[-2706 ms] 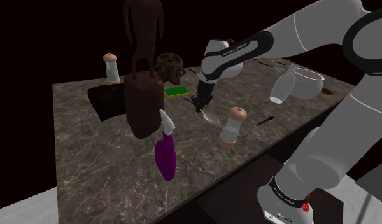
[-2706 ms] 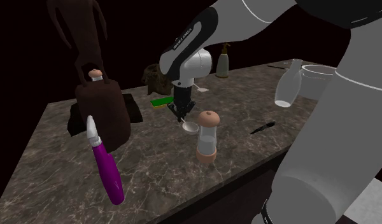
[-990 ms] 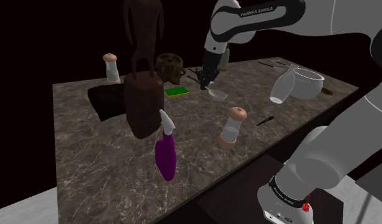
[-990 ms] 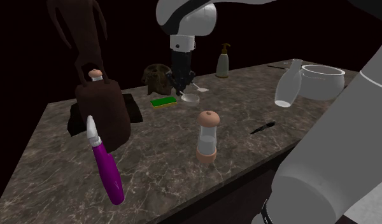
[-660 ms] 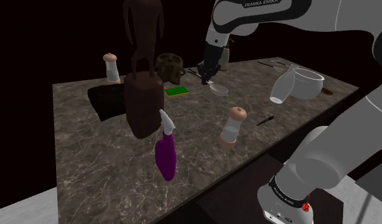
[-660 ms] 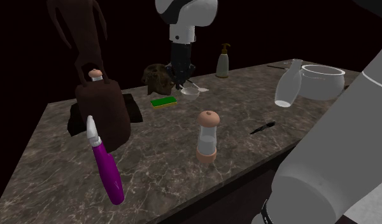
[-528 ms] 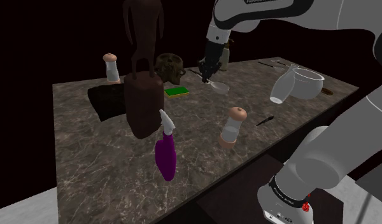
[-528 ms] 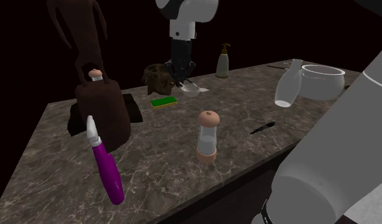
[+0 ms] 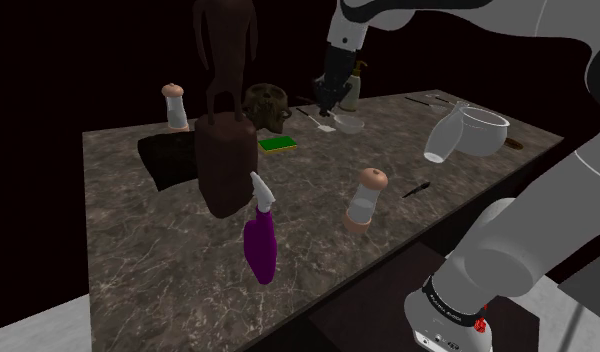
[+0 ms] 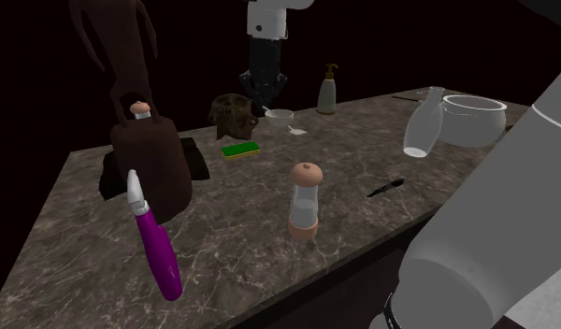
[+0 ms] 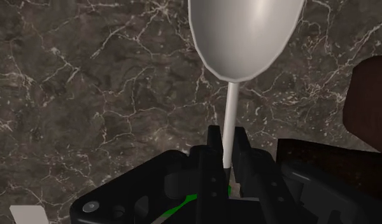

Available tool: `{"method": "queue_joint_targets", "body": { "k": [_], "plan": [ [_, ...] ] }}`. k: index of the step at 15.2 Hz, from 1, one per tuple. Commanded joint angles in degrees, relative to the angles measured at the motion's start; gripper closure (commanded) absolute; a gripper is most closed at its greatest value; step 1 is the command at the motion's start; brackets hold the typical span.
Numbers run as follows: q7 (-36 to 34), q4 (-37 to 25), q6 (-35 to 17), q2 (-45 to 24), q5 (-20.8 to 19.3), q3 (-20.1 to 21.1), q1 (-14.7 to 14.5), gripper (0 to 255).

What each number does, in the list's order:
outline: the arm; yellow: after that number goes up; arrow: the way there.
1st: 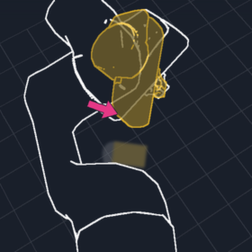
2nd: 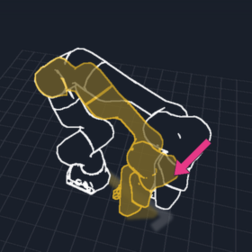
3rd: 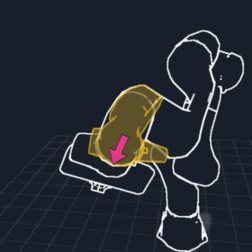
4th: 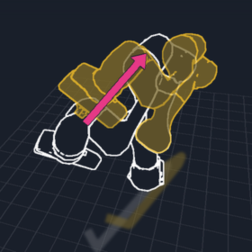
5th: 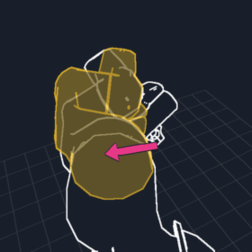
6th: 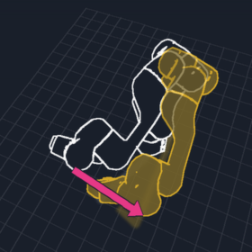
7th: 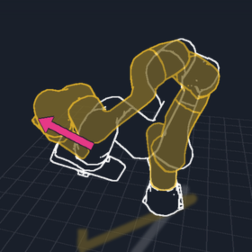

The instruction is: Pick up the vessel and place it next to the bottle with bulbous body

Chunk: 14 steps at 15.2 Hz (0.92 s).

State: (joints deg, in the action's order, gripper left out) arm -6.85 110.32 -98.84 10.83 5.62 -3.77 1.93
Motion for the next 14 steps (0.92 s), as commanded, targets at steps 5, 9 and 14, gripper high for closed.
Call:
{"method": "queue_joint_targets", "body": {
  "k": [5,9,14],
  "plan": [
    [-0.36,-5.05,4.72,-0.34,-0.04,-0.08,0.02,255],
    [-0.62,-8.79,7.86,-0.92,-0.03,-0.12,0.02,255],
    [-0.93,-13.86,11.87,-1.98,0.04,-0.19,0.02,255]
  ]
}}
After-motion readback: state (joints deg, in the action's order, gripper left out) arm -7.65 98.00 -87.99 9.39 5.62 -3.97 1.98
